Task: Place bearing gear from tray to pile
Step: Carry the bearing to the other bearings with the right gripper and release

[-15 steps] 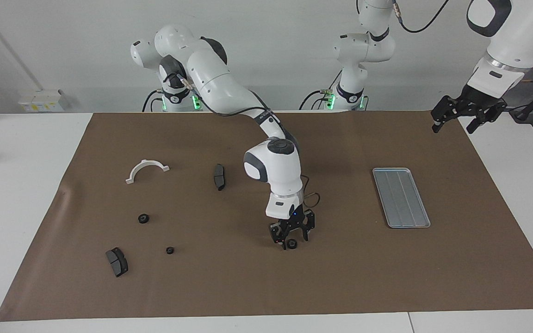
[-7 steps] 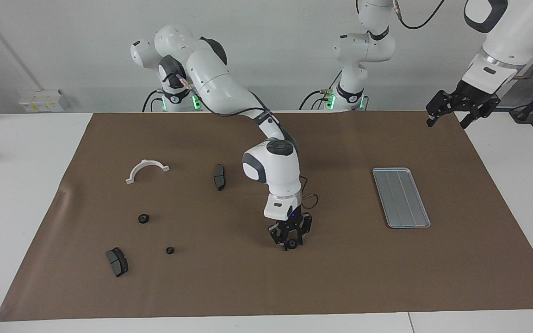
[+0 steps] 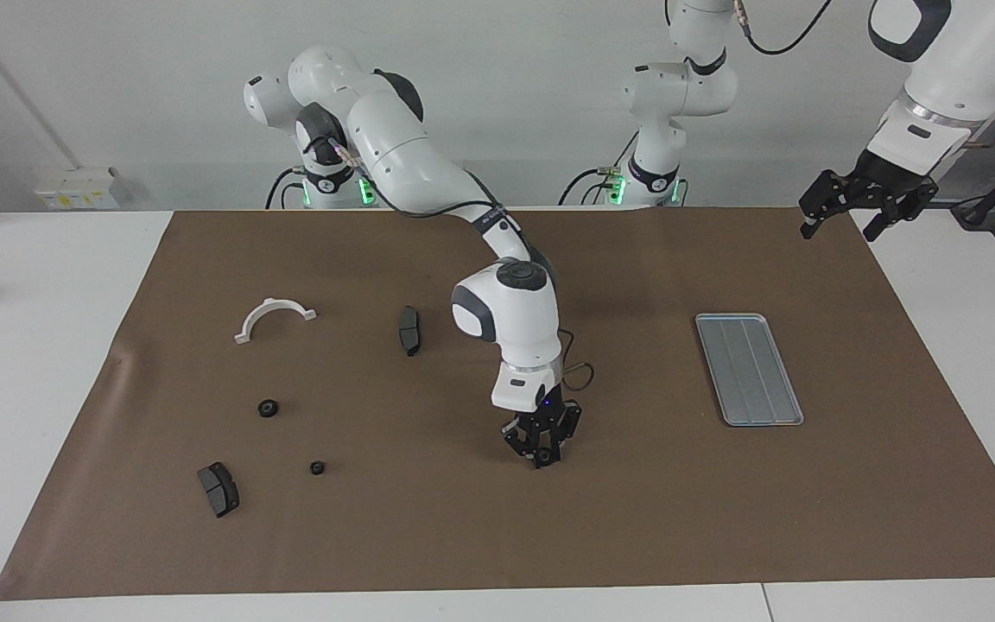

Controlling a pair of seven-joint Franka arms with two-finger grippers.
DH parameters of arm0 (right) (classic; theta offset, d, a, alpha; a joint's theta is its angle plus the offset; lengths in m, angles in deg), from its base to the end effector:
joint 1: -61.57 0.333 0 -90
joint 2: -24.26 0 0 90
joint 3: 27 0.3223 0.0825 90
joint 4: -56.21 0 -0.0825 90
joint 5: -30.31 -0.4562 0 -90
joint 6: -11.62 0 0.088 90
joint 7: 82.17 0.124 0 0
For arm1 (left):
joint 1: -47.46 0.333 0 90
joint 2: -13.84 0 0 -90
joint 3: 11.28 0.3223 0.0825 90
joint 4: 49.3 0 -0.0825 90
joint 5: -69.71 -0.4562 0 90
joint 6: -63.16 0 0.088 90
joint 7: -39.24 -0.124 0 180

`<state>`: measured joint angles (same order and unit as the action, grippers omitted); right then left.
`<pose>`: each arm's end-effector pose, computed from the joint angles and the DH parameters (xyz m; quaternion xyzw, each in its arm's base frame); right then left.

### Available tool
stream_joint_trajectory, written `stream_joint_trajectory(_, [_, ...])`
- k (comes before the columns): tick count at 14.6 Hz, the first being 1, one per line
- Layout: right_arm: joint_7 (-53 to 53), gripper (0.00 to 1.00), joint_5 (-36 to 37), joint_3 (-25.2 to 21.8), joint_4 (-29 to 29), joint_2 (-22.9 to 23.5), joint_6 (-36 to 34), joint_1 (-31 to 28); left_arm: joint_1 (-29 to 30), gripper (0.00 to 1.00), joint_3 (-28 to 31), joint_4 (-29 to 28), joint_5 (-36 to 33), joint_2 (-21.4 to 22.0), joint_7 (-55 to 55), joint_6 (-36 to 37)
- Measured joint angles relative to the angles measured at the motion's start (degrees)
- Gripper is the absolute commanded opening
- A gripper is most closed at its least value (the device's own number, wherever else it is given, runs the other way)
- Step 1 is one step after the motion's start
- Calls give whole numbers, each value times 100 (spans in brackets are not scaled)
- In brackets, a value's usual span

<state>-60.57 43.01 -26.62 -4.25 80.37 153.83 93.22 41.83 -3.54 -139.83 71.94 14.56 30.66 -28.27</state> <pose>0.7577 0.4698 0.2404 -0.9592 -0.1560 -0.2344 0.0253 0.6256 0.0188 0.6189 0.9981 -0.0562 0.0159 0.0189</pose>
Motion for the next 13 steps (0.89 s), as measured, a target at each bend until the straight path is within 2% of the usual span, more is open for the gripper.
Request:
stream_joint_trajectory(2, [0,0,0,0,128,-99,-355,-131,1,100,-51,5,0,1,0,-6])
stream_joint_trajectory(4, [-13,0,0,-1,160,-424,-805,-330,34,100,-183,27,0,12,0,2])
stream_joint_trajectory(6, [-272,0,0,-1,-259,-939,-1061,-608,94,100,-367,79,0,30,0,36])
stream_joint_trajectory(8, [-826,0,-9,1,-1297,-1675,-1006,-1025,104,100,-434,141,0,43,1,131])
stream_joint_trajectory(13, [-1877,0,-43,17,-4319,-3408,-53,-1978,263,100,-590,146,0,53,1,304])
